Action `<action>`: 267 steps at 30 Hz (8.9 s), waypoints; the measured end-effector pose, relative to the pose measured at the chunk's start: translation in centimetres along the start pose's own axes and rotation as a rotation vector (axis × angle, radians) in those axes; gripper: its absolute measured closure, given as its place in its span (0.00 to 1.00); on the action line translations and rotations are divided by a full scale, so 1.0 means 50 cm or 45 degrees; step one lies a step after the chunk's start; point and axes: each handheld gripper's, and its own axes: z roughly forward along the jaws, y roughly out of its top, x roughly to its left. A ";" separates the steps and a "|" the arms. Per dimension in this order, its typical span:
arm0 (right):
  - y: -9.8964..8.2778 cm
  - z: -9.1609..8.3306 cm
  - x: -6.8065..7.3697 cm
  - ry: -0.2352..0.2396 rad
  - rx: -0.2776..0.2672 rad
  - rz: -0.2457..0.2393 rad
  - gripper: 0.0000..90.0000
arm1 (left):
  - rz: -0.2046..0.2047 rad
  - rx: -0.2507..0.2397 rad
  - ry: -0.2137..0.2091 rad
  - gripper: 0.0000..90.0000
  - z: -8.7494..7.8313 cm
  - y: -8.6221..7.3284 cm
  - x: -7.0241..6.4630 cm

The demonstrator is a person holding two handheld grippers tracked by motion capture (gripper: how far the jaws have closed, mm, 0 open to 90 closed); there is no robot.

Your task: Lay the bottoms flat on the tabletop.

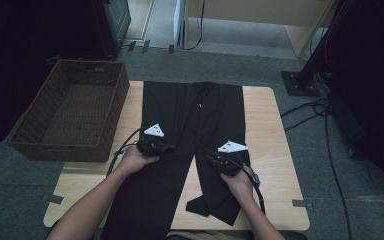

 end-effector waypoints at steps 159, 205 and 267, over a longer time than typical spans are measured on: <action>0.047 0.066 -0.012 -0.055 -0.012 0.079 0.99 | -0.122 -0.081 -0.010 0.70 -0.039 -0.013 -0.042; -0.001 -0.028 0.002 0.006 -0.080 0.157 0.79 | -0.084 -0.039 0.276 1.00 -0.022 -0.005 0.048; 0.150 0.177 -0.008 -0.174 0.029 -0.070 0.94 | -0.150 -0.090 0.165 0.47 -0.126 -0.055 0.015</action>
